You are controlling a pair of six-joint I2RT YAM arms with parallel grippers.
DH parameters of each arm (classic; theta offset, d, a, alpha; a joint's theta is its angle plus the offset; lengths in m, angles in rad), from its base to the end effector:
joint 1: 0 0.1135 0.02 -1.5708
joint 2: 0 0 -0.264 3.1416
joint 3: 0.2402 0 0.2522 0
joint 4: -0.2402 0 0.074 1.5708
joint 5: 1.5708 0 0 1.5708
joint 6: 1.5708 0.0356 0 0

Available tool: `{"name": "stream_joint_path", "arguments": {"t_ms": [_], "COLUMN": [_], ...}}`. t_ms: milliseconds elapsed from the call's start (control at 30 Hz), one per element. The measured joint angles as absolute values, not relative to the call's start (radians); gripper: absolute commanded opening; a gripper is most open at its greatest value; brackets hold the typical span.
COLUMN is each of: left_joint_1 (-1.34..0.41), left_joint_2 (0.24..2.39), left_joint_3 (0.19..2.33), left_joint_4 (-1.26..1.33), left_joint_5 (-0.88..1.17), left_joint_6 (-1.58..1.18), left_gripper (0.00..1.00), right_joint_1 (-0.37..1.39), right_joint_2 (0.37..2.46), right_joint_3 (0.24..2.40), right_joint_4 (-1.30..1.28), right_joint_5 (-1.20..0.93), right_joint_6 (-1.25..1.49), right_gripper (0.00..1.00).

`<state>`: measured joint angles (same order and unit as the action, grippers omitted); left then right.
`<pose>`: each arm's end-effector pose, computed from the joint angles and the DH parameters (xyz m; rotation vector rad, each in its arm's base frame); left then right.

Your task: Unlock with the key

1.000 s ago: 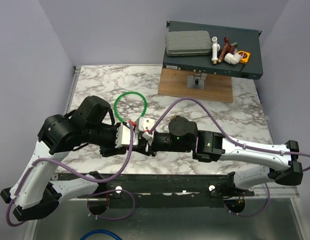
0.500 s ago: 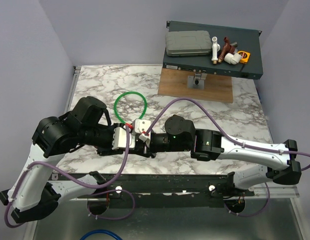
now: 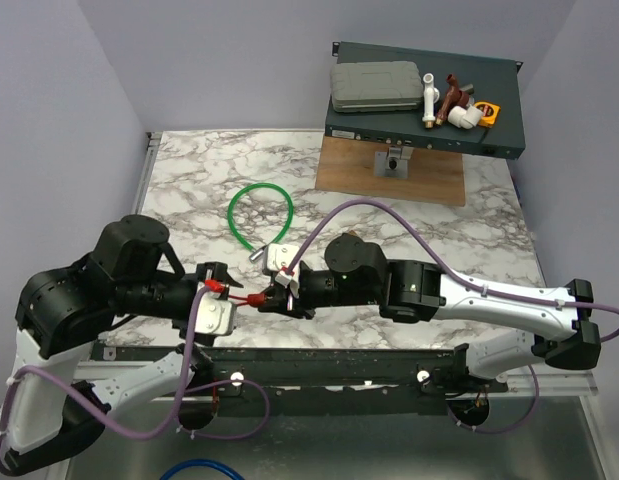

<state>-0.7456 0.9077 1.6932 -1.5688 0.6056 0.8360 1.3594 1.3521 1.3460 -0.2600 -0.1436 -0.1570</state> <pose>0.0314 -0.0566 0.4643 1.8071 1.3764 -0.6608 0.0608 0.3075 0.4010 -1.4149 1.3386 0.9557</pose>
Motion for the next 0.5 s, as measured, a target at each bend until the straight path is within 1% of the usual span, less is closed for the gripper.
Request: {"name": "stream_joint_path", "arguments": {"t_ms": [100, 200, 267, 333, 400, 467, 500], "left_joint_1": [-0.746, -0.746, -0.746, -0.746, -0.746, -0.746, -0.746], "left_joint_2": [0.877, 0.876, 0.883, 0.888, 0.888, 0.886, 0.886], "left_joint_3": [1.69, 1.647, 1.612, 1.584, 1.563, 1.547, 1.543], "left_joint_4": [-1.565, -1.537, -1.52, -1.499, -1.486, -1.478, -1.472], "left_joint_5": [0.621, 0.626, 0.624, 0.622, 0.619, 0.616, 0.613], "left_joint_6": [0.826, 0.814, 0.806, 0.802, 0.801, 0.8, 0.798], "left_gripper": [0.72, 0.73, 0.71, 0.65, 0.56, 0.42, 0.33], "right_joint_1": [1.36, 1.36, 1.36, 1.359, 1.36, 1.36, 1.36], "right_joint_2": [1.35, 1.35, 1.35, 1.351, 1.352, 1.354, 1.357], "right_joint_3": [1.338, 1.339, 1.341, 1.349, 1.359, 1.373, 1.378], "right_joint_4": [-0.265, -0.265, -0.268, -0.279, -0.282, -0.284, -0.283], "right_joint_5": [-0.144, -0.147, -0.149, -0.152, -0.157, -0.167, -0.171], "right_joint_6": [-0.157, -0.157, -0.157, -0.157, -0.157, -0.158, -0.158], "right_gripper": [0.01, 0.01, 0.01, 0.01, 0.01, 0.01, 0.01]}}
